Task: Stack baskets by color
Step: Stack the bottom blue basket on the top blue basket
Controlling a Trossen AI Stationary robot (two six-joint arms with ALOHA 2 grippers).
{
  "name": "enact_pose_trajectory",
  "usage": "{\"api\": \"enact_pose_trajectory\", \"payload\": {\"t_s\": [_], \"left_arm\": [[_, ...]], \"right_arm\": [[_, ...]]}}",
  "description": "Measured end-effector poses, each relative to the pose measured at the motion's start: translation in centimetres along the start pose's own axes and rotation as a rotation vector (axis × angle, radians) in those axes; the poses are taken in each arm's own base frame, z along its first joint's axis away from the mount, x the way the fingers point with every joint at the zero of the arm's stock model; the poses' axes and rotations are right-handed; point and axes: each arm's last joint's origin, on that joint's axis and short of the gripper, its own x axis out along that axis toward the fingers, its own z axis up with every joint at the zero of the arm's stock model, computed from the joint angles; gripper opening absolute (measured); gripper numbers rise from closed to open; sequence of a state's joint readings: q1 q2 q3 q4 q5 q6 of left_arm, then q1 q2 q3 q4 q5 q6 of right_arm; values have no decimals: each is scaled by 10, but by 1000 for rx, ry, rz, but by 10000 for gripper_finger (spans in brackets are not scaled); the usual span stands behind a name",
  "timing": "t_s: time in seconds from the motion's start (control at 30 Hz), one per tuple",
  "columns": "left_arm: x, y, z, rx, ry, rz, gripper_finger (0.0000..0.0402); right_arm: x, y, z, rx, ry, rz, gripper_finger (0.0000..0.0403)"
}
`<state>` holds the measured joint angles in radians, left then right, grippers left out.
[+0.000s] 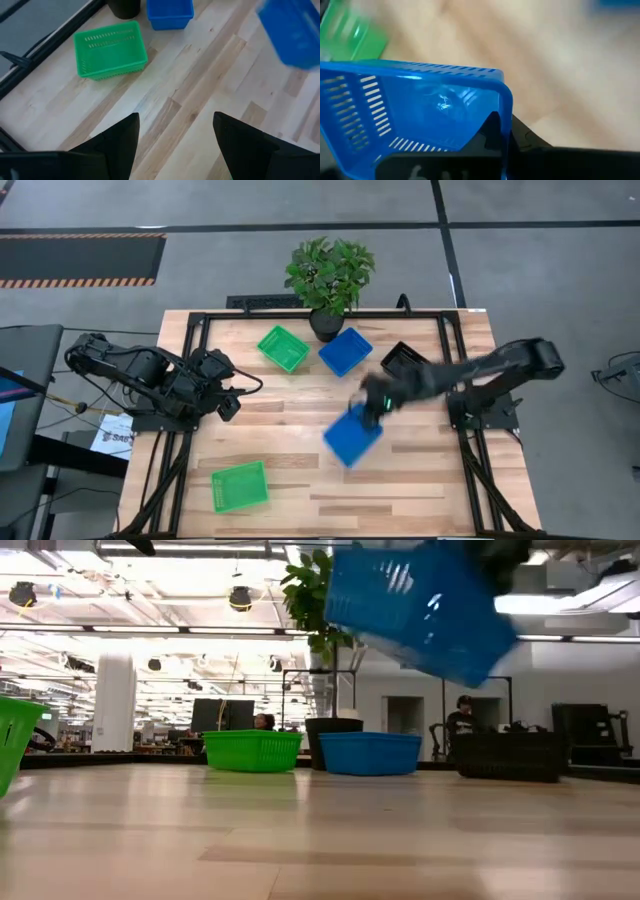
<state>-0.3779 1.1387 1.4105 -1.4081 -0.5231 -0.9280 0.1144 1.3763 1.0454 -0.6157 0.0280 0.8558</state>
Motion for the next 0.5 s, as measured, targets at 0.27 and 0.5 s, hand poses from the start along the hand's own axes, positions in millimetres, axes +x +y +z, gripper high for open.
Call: {"api": "enact_pose_trajectory", "payload": {"t_s": [0.27,0.5], "left_arm": [[0,0,1,-31,-35,21,242],[1,2,3,-105,-41,32,242]], "right_arm": [[-49,-107,76,-56,-170,-114,7],[-44,-167,120,-77,-162,-154,8]]}}
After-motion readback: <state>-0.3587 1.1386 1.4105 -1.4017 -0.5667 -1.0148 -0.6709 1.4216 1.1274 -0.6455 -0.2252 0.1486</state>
